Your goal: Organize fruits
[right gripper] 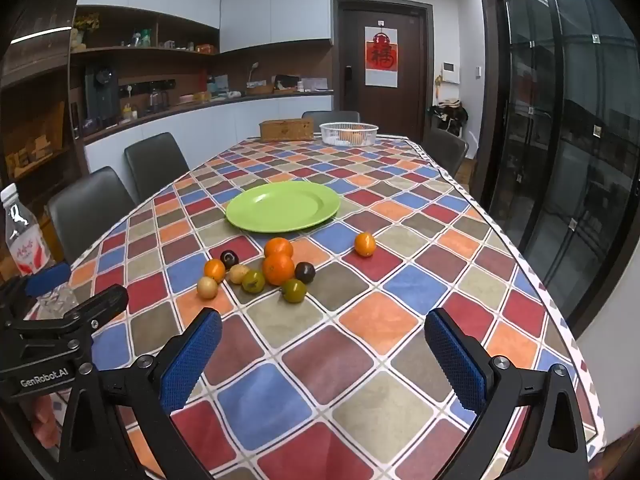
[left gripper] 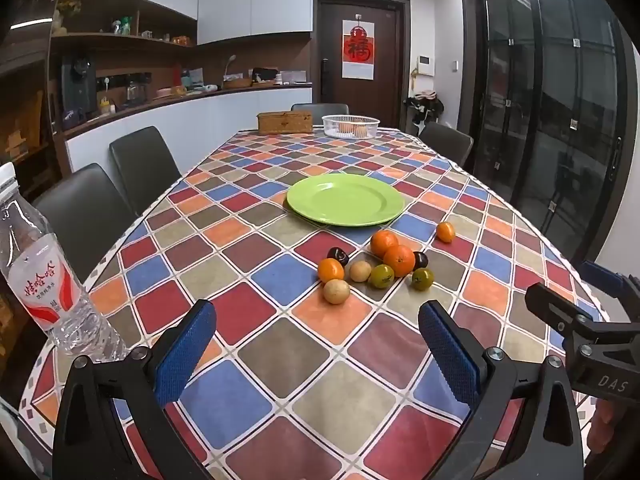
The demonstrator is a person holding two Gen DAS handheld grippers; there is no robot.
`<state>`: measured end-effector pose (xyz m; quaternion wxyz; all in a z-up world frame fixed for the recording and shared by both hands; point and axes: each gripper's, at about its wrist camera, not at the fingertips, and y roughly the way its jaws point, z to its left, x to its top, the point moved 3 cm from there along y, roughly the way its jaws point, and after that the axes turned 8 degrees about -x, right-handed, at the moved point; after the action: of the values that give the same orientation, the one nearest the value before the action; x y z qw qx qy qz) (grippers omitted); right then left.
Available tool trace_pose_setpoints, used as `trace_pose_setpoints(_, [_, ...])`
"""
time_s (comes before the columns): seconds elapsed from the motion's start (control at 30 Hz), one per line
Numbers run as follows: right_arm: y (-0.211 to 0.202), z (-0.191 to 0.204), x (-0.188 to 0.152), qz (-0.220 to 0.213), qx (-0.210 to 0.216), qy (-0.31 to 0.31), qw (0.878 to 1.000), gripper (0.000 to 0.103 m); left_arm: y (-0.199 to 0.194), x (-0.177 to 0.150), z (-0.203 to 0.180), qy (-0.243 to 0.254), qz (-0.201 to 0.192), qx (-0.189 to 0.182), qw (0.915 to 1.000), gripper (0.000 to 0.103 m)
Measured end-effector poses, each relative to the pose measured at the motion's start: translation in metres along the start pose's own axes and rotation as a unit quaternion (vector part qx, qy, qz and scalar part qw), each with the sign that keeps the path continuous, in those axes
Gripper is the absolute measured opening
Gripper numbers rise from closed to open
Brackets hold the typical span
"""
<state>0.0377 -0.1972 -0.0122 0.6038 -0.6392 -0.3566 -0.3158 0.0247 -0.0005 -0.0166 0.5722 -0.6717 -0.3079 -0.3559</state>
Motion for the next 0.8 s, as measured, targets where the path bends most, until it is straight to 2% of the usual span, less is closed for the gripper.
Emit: trace_pose_setpoints(0.8, [0.002, -0.002, -0.002, -0.003, 0.003, 0.004, 1.0, 0.102, -0.014, 0.007, -0.005, 0.016, -0.024, -0.007, 0.9996, 0.103])
